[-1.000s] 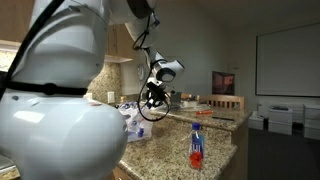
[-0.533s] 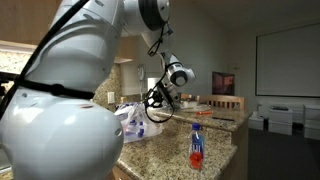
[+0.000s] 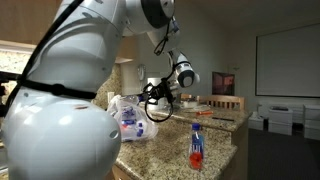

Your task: Put the bottles into the plastic bag.

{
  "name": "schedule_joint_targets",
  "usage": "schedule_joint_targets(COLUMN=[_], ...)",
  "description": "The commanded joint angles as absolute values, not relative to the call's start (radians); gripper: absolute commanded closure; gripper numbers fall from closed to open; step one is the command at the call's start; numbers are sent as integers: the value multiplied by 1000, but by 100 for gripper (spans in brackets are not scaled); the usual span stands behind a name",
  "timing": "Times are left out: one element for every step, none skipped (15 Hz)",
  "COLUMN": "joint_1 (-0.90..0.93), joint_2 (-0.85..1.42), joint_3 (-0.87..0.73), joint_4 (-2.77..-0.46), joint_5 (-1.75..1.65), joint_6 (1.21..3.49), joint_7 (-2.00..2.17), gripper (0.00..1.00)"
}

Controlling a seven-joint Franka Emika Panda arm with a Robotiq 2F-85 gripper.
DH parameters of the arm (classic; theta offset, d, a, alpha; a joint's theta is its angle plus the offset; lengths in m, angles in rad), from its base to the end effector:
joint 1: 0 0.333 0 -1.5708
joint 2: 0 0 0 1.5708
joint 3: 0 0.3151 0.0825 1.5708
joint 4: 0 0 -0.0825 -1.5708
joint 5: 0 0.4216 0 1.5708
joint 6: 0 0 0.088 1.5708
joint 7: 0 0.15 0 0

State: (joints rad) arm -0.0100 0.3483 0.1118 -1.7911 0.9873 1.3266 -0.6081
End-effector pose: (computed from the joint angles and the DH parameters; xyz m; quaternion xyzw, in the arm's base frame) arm 0.5609 0.1930 0.3461 -0.7751 -0.2104 0.2147 0.5557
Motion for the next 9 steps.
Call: schedule_joint_targets(joint_1=[24,31,39,46,51,52,49,45,45], joint_2=[435,451,462,470,470,461,452,430,413], joint_3=[123,123,120,116,111,103,94,81,73], joint_4=[-1745,-1737,-1735,-1732,-1732,-1741,-1748,-1768,-1782], joint_5=[996,995,997,997,999,997,1000,1005,1008], joint_6=[1262,1259,1272,1288,1309,1339,1368,1418,1471], joint_7=[-617,-607,-596,-586,-574,-572,-567,-562,-561], gripper=[91,91,91,91,91,91,91,91,91])
